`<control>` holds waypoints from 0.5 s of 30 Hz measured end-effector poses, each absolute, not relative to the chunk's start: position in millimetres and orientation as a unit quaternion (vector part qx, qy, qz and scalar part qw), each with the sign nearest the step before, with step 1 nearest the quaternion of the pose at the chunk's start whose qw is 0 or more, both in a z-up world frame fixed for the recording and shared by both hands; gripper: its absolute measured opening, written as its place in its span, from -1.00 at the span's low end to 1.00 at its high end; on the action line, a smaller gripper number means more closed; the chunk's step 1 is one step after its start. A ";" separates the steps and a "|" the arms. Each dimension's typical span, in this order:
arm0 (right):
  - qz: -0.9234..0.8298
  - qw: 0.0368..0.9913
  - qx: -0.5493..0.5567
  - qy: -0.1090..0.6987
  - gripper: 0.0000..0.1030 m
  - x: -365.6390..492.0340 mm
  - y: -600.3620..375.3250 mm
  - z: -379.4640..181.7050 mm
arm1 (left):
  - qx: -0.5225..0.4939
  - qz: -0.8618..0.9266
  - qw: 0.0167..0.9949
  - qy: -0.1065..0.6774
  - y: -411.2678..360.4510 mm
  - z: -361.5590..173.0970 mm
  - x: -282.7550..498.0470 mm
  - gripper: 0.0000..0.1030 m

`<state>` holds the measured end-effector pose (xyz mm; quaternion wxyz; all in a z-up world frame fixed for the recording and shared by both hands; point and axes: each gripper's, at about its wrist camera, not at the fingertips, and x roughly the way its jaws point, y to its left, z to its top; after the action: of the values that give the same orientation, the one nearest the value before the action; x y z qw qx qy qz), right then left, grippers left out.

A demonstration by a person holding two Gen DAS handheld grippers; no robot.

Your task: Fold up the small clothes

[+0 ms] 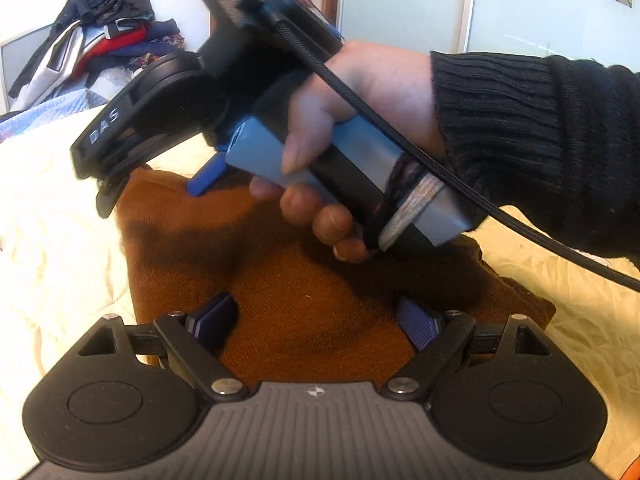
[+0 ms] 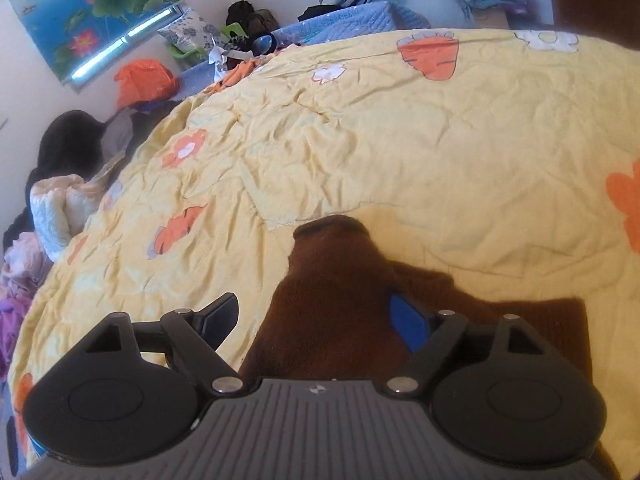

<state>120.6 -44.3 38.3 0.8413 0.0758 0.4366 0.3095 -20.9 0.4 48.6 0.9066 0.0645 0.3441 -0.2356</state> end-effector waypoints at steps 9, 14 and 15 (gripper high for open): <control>0.304 0.865 0.170 0.361 1.00 22.7 -157.3 90.9 | -0.098 -0.201 0.911 0.346 80.4 67.2 -67.2 0.74; 0.244 0.873 0.194 0.376 0.92 -47.2 -228.3 69.1 | -0.144 -0.167 0.888 0.403 83.5 40.9 -59.0 0.72; 0.232 0.874 0.178 0.388 0.87 -53.9 -226.8 60.3 | -0.131 -0.166 0.892 0.400 76.1 41.2 -57.2 0.71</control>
<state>-53.9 -226.8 60.3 0.8740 0.1782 0.3883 0.2315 -57.2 76.1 41.2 0.8920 -0.1307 0.3996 -0.1661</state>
